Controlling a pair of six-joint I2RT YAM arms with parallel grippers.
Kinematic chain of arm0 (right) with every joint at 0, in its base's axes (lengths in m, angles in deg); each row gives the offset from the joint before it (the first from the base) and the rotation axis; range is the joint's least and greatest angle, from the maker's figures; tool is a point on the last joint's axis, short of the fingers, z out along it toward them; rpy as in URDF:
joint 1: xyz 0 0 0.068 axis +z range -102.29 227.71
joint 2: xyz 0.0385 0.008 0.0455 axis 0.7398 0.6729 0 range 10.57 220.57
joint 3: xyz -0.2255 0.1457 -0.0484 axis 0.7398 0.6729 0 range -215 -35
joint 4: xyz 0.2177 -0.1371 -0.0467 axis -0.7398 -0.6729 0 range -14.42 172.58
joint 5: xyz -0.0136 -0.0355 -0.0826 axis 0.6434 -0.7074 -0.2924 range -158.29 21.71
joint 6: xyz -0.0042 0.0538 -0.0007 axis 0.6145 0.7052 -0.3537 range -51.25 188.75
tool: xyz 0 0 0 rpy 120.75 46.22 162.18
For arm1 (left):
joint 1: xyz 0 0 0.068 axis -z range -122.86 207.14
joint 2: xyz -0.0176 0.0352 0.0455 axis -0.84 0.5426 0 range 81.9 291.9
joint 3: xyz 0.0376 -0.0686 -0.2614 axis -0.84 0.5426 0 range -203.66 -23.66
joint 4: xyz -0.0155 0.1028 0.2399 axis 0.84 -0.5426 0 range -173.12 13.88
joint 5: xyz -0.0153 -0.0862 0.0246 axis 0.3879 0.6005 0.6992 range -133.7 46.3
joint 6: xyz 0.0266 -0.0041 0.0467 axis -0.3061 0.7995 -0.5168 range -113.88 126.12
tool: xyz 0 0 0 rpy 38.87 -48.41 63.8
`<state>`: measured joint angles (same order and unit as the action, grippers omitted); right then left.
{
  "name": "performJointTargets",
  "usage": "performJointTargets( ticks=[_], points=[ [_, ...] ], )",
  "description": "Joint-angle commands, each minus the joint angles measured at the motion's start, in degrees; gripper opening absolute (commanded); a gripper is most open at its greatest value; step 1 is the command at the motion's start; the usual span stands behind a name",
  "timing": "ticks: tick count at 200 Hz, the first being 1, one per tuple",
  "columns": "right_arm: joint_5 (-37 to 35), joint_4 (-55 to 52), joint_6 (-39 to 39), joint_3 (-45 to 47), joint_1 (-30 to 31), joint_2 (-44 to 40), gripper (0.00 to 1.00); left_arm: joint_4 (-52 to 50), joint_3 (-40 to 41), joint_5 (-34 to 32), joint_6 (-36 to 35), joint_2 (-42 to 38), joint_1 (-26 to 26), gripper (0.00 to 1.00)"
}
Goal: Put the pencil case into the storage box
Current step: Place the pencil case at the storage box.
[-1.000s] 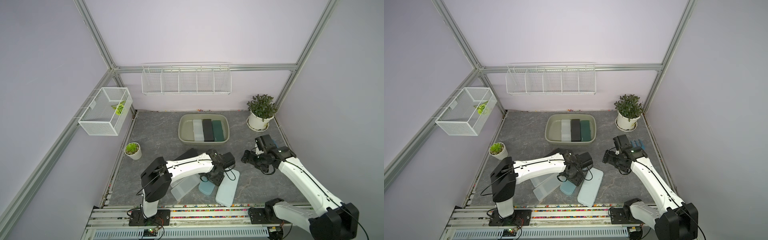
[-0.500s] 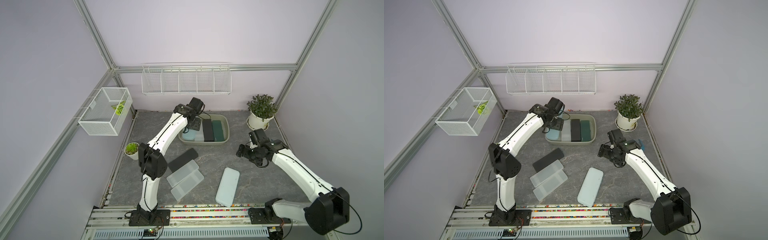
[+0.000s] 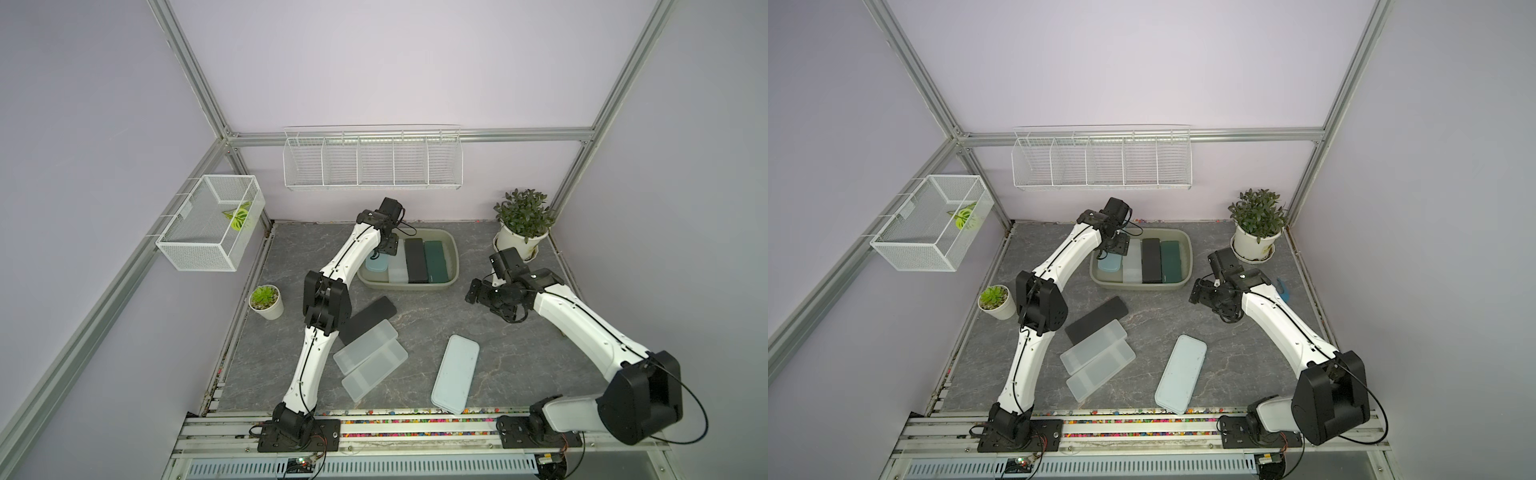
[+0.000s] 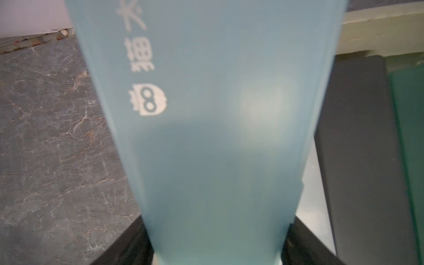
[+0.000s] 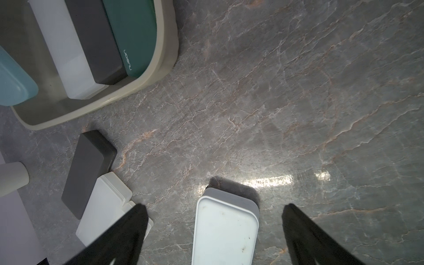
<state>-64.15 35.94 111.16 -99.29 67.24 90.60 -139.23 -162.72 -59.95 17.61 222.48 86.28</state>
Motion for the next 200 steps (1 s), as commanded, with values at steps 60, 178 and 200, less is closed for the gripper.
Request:
performJointTargets(
  ticks=[60, 178, 200],
  points=[
    [-0.4, 0.2, 0.1, -2.0, 0.2, 3.1, 0.96, -1.4, -2.3, 1.9, 2.0, 6.8, -4.2, 0.72],
    [-0.7, 0.6, 1.4, -2.3, 0.2, 5.0, 0.96, -6.2, -1.0, 12.6, 3.2, 10.1, -4.4, 0.74],
    [-0.9, 0.3, 1.4, -2.2, 0.2, 4.7, 0.96, -7.5, 0.6, 11.8, 3.1, 8.5, -4.5, 0.74]
  ],
)
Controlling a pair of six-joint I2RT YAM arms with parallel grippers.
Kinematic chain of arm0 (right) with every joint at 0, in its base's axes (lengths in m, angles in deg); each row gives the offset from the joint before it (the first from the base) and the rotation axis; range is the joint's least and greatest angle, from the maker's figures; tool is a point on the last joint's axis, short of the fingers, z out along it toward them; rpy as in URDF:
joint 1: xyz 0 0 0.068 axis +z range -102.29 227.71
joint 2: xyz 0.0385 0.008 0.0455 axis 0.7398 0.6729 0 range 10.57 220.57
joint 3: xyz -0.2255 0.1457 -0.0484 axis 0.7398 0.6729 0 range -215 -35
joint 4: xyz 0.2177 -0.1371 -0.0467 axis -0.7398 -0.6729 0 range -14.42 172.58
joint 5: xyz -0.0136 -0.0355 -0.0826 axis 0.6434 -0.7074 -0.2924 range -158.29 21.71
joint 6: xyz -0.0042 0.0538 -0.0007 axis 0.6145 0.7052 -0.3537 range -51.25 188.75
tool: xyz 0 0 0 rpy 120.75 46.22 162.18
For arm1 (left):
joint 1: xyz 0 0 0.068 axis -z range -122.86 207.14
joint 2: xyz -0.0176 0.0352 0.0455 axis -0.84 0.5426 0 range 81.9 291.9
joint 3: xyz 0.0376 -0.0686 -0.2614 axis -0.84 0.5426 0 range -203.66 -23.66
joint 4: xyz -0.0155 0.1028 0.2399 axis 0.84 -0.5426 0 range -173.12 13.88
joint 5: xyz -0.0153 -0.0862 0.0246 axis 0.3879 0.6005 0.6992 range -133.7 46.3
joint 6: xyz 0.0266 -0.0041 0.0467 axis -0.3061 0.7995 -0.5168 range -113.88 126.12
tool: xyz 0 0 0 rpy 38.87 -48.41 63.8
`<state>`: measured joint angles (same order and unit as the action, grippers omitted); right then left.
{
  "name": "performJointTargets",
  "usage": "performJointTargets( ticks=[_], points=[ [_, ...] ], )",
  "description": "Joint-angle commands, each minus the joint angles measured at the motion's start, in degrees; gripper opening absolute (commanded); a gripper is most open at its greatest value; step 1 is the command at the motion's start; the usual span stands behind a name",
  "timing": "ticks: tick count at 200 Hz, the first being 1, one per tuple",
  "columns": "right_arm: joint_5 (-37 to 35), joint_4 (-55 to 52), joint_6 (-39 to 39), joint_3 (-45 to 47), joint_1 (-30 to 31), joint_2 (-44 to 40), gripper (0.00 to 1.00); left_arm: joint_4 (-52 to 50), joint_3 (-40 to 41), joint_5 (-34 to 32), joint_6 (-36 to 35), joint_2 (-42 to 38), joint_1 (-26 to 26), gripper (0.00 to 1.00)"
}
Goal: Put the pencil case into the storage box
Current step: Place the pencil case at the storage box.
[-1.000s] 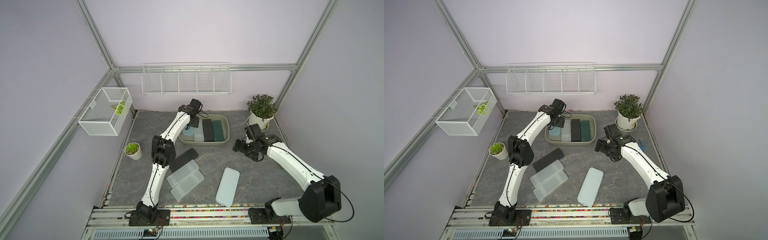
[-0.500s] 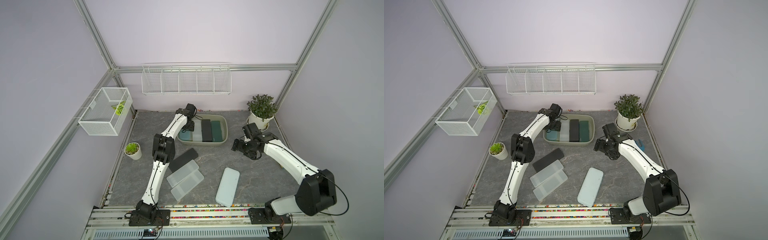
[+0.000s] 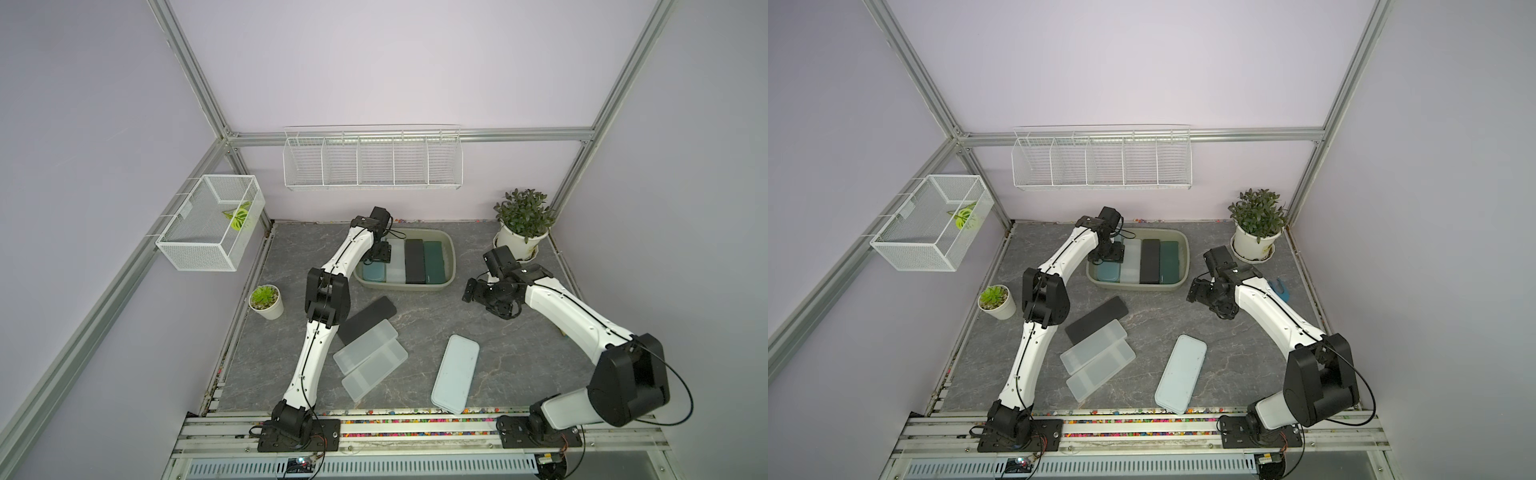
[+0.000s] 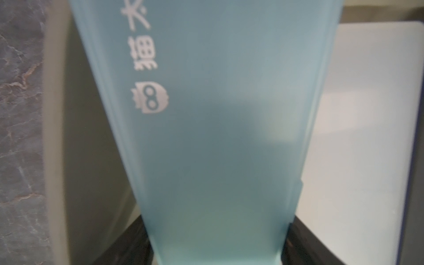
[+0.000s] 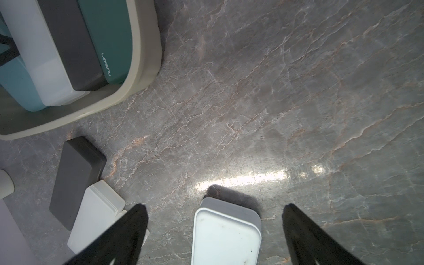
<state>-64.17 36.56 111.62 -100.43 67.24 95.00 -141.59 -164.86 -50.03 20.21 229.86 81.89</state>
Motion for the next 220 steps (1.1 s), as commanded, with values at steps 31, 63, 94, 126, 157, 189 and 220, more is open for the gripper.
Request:
performJointTargets(
  ticks=[31, 63, 94, 126, 157, 189, 220],
  points=[
    [-1.2, -0.3, 1.1, -0.7, 0.3, -0.2, 0.96, -7.0, 5.2, 0.6, -0.1, -2.1, -0.1, 0.73],
    [-1.1, -0.1, 1.2, -0.4, 0.2, -0.1, 0.96, -8.2, 6.5, -0.7, -0.2, -4.6, -0.1, 0.73],
    [-1.0, 0.1, 1.3, -0.4, 0.2, 0.0, 0.96, -8.3, 6.2, -1.7, -0.2, -4.4, -0.1, 0.82],
    [-1.1, -0.2, 1.2, -0.6, 0.3, -0.2, 0.96, -8.2, 4.9, -1.5, -0.9, -5.3, -0.1, 0.96],
    [-1.1, -1.4, 1.4, -1.4, 0.9, -0.4, 0.96, -7.7, 3.1, -0.8, -0.6, -8.8, 0.2, 1.0],
    [-2.9, -7.5, 4.6, -3.9, 3.9, 0.3, 0.98, -8.2, 3.0, -0.4, 0.6, -13.7, 0.7, 0.99],
    [-0.6, -9.3, 10.5, 1.4, 5.2, -2.9, 0.98, -11.9, 5.7, 4.0, 2.1, -19.1, 1.4, 0.96]
  ],
)
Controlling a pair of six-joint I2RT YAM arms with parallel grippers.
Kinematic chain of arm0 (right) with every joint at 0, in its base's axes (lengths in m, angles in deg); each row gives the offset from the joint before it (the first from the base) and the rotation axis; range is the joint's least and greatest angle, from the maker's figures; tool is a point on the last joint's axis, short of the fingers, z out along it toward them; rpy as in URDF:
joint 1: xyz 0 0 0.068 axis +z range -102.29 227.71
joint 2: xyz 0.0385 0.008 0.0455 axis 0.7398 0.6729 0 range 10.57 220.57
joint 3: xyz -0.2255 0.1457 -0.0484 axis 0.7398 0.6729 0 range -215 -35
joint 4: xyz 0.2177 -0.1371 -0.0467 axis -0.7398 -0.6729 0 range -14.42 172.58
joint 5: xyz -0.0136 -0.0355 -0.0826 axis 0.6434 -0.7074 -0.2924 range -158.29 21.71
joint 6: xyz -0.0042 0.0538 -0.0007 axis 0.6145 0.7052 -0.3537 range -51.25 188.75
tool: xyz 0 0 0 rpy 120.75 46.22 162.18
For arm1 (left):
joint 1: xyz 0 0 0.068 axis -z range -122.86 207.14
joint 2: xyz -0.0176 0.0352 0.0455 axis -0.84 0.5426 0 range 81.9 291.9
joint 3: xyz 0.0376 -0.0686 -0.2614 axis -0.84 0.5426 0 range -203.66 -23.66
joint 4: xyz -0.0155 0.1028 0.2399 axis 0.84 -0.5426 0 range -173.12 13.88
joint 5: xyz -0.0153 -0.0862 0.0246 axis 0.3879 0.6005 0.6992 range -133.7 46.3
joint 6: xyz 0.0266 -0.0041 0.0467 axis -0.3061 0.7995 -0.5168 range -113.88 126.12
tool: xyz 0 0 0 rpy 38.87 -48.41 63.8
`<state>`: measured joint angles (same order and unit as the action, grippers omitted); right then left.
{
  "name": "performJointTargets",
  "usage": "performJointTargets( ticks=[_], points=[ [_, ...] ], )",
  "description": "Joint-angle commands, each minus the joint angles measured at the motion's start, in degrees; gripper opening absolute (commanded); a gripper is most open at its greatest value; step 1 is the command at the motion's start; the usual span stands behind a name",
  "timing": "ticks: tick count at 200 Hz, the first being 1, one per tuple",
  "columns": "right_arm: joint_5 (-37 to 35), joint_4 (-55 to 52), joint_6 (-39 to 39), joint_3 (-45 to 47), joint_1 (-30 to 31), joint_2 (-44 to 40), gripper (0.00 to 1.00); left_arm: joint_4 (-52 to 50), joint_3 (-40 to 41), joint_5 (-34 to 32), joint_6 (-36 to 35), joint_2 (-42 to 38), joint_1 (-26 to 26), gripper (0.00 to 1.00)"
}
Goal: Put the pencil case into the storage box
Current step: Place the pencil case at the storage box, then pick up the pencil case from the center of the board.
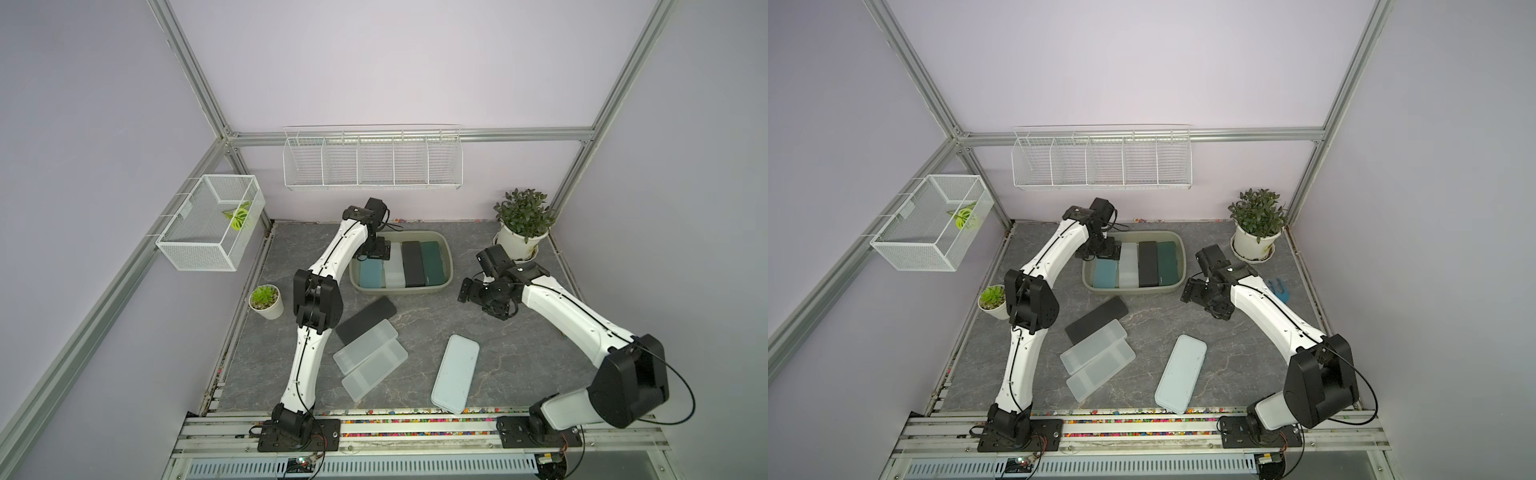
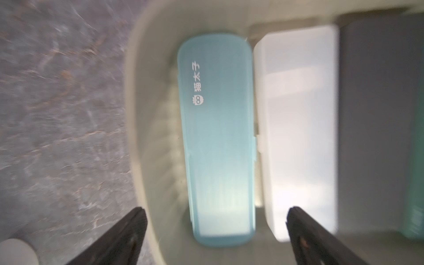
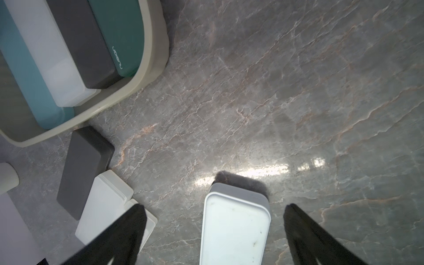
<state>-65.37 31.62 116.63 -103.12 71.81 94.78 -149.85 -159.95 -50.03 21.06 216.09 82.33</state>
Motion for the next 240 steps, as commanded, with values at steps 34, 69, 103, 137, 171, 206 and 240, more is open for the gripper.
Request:
performJointTargets(
  ticks=[34, 69, 103, 137, 171, 206, 240],
  points=[
    [4.7, -3.0, 5.9, 10.0, -0.4, -7.4, 0.97, 2.2, 20.5, 18.0, 0.1, -17.9, 7.2, 0.89],
    [12.6, -5.2, 1.8, 15.1, -0.4, -10.1, 0.94, 9.5, 41.9, 31.5, 4.4, -28.6, 13.5, 0.83],
    [19.9, -5.5, 1.1, 24.2, -0.2, -16.5, 0.89, 18.0, 56.8, 40.9, 9.2, -33.2, 19.5, 0.82],
    [25.3, 0.1, 3.3, 33.7, 0.0, -21.3, 0.85, 23.8, 62.5, 44.0, 11.2, -31.4, 24.5, 0.83],
    [27.3, 9.5, 4.2, 40.0, 0.0, -22.1, 0.81, 30.3, 64.2, 46.9, 13.3, -28.7, 26.3, 0.84],
    [28.9, 22.7, 7.0, 47.0, -0.1, -22.1, 0.76, 35.0, 66.6, 48.4, 13.4, -23.8, 27.5, 0.84],
    [29.2, 32.3, 7.6, 50.5, -0.1, -22.0, 0.73, 37.8, 68.2, 48.2, 12.4, -19.8, 27.5, 0.84]
  ],
)
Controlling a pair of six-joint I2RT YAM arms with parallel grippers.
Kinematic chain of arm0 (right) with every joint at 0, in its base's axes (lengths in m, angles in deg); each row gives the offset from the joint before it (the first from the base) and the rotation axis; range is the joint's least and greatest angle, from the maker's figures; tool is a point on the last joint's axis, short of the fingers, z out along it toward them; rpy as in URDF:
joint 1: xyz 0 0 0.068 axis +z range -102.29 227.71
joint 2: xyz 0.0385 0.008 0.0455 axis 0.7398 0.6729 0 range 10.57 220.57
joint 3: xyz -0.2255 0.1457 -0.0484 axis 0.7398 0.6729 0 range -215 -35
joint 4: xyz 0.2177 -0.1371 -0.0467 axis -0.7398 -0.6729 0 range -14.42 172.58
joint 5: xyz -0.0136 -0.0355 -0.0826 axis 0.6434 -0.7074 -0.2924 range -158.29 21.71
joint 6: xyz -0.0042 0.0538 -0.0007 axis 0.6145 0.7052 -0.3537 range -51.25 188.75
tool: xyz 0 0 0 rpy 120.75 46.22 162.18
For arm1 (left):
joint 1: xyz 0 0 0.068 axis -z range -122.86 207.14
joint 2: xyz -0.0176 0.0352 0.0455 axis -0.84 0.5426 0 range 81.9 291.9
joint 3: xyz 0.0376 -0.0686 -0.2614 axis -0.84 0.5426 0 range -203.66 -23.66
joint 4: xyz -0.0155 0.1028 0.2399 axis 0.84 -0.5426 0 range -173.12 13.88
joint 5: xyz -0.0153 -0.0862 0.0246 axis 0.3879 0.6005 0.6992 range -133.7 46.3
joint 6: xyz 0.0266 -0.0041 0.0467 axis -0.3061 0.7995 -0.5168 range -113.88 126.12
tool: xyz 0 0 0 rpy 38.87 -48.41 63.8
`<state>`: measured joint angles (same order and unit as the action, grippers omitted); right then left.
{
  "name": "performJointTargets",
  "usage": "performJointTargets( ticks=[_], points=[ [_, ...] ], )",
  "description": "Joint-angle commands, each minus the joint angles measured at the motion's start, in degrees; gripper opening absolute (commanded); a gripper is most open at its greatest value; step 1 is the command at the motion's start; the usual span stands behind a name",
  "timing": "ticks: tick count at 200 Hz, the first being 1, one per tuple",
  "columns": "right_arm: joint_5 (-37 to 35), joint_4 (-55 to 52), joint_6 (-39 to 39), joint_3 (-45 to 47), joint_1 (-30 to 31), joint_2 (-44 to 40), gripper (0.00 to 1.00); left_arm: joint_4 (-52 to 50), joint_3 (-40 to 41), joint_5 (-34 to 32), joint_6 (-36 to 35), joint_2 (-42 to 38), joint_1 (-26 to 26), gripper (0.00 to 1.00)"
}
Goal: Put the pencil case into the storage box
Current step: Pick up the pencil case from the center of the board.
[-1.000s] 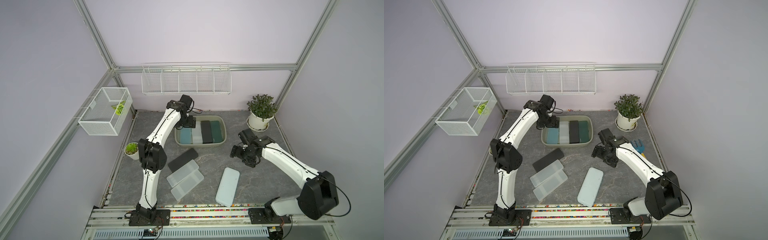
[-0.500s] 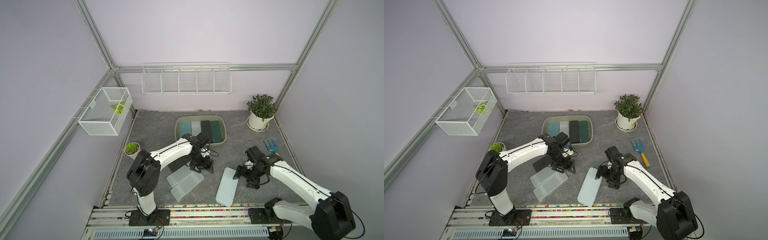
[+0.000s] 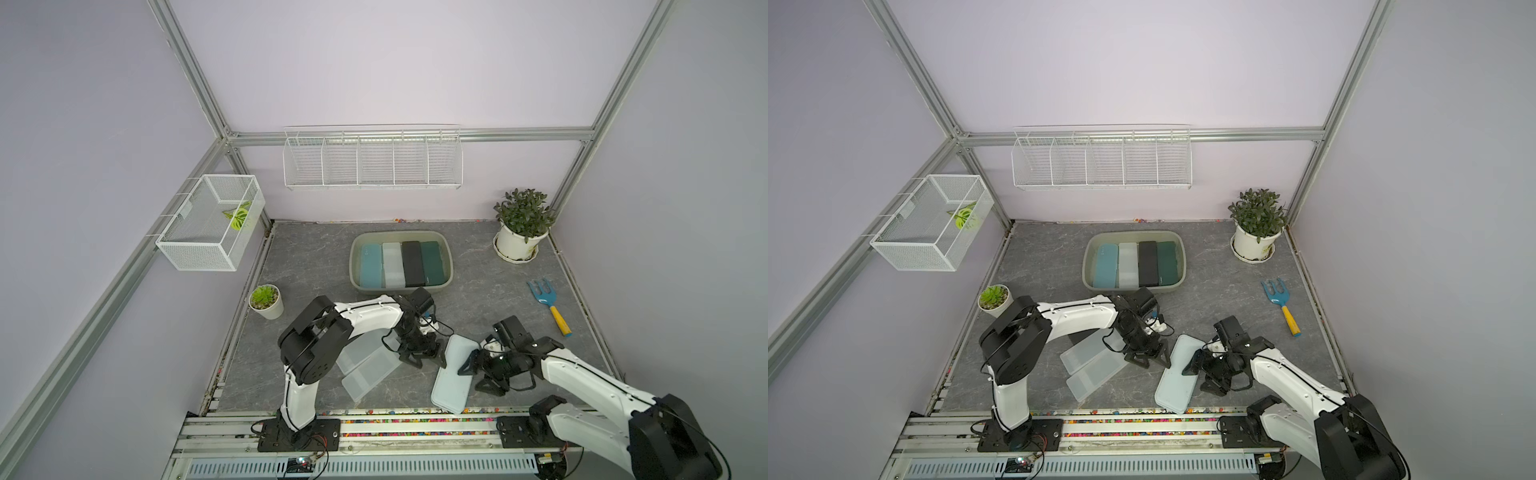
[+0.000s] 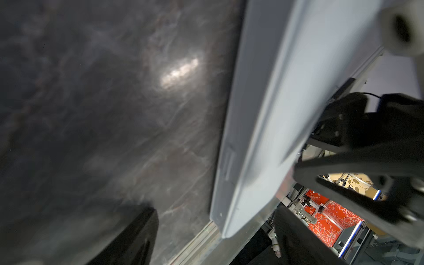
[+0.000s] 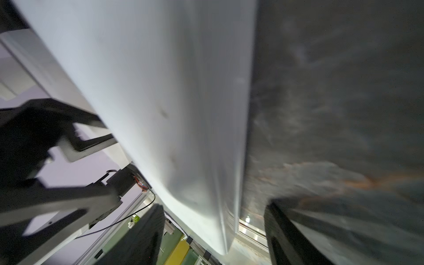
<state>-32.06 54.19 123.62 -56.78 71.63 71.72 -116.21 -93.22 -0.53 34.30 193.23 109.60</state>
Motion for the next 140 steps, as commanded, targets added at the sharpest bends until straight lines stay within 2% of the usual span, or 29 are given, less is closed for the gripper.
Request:
performJointTargets(
  ticks=[1, 38, 84, 113, 140],
  points=[
    [-4.1, 10.0, 0.6, 4.3, 0.2, 1.0, 0.73, 4.2, 1.5, -1.3, -0.9, 3.1, 0.3, 0.84],
    [-1.9, 20.1, 2.1, 6.7, 0.1, -0.8, 0.69, 9.4, 1.8, 1.1, -0.7, 5.9, 0.3, 0.84],
    [0.4, 25.1, 4.4, 7.9, 0.1, -5.1, 0.61, 15.2, 3.8, 4.1, -0.7, 6.4, 0.2, 0.82],
    [-0.4, 22.6, 4.3, 7.5, 0.1, -5.7, 0.53, 19.2, 5.1, 4.6, 1.0, 4.8, -0.1, 0.7],
    [-0.3, 22.2, 4.5, 7.4, 0.0, -6.0, 0.47, 23.6, 6.7, 4.5, 2.9, 2.3, -1.3, 0.67]
  ],
)
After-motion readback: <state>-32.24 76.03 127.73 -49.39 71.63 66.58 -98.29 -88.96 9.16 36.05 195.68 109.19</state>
